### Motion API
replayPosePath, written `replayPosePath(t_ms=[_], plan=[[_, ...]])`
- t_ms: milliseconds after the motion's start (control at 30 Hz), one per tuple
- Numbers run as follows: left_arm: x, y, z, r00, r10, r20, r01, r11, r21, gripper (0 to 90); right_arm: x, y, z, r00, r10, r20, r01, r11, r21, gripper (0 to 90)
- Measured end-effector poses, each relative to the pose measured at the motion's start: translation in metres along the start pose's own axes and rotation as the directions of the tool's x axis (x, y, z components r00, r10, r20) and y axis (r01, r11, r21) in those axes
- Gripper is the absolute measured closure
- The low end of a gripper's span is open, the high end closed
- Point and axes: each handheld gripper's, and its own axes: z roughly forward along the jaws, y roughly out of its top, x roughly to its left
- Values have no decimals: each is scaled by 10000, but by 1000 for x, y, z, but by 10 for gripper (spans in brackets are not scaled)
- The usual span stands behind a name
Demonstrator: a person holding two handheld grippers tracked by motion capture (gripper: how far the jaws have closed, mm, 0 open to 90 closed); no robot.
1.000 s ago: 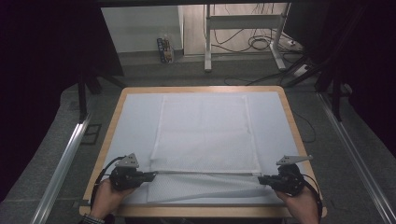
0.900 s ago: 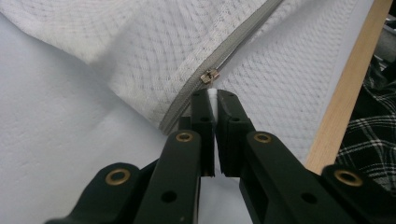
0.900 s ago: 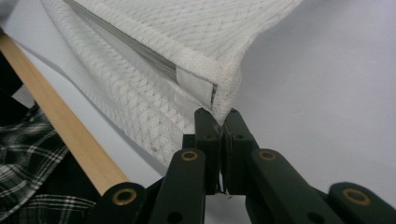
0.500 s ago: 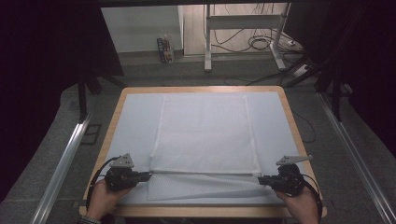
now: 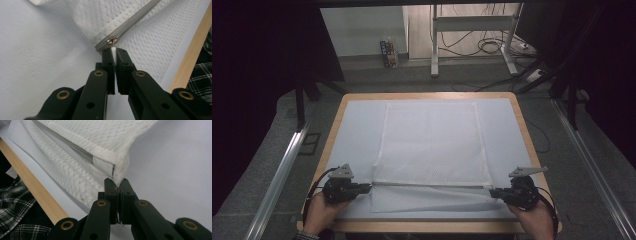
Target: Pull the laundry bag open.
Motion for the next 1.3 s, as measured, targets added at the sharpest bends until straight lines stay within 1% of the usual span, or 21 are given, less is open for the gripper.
replayPosePath(t_ms=[67,200,233,300,367,433,500,600,633,667,700,800,833,933,1000,1067,1133,1167,1200,1267,1300], plan=[[0,0,1,10000,32,-53,-32,9999,137,873,1,0,0,10000,10,-55,-10,10000,51,864],[1,0,0,10000,-13,-89,14,9999,109,872,1,-1,2,10000,20,-47,-20,9999,162,864],[1,0,1,10000,-72,68,71,9999,142,872,2,-1,2,10000,7,-23,-6,9998,173,864],[2,-1,2,9998,-76,184,73,9998,188,870,1,-2,3,10000,40,-75,-37,9994,338,862],[1,-1,3,9998,57,178,-62,9997,256,867,0,-3,4,9999,63,-153,-56,9991,428,857],[-1,-1,4,9998,51,197,-57,9996,273,863,1,-3,5,9998,64,-163,-55,9985,545,851],[-1,-1,4,9995,58,325,-68,9995,312,861,2,-3,7,9999,-47,-122,55,9979,640,849],[-3,-2,6,9989,102,451,-124,9987,489,858,3,-4,6,9999,-64,-119,72,9978,656,847],[-4,-3,6,9988,41,494,-65,9987,500,857,4,-4,6,9999,-70,-111,78,9978,665,847],[-5,-4,6,9986,130,503,-162,9978,640,856,4,-4,7,9999,-81,-115,89,9976,689,847],[-6,-5,7,9986,62,519,-96,9978,650,855,4,-4,7,9999,-105,-116,113,9974,716,846],[-8,-8,7,9991,96,407,-125,9975,697,849,6,-5,9,9998,-156,-119,165,9966,807,837],[-7,-8,6,9993,111,352,-134,9977,665,839,7,-5,9,9996,-257,-97,264,9962,831,821],[-6,-8,5,9998,42,211,-52,9988,496,785,8,-4,8,9994,-359,-21,360,9971,671,744],[-7,-8,5,10000,-13,68,11,9995,326,690,7,-4,6,9995,-321,78,317,9985,447,682],[-8,-8,7,10000,0,-49,1,9997,247,624,5,-3,6,9997,-224,91,222,9993,304,620],[-9,-7,8,9998,27,-179,-24,9999,169,577,4,-3,6,9996,-261,142,258,9994,234,565],[-9,-7,8,9997,21,-252,-17,9999,125,529,3,-3,6,9994,-296,192,293,9994,181,516],[-9,-7,8,9997,8,-261,-5,10000,91,498,3,-3,7,9991,-338,236,337,9994,66,464],[-9,-7,9,9995,-57,-312,55,10000,-66,433,2,-2,6,9992,-295,255,297,9995,-51,431],[-9,-7,9,9994,-86,-323,83,9999,-98,388,2,-2,6,9993,-281,253,285,9995,-166,390]])
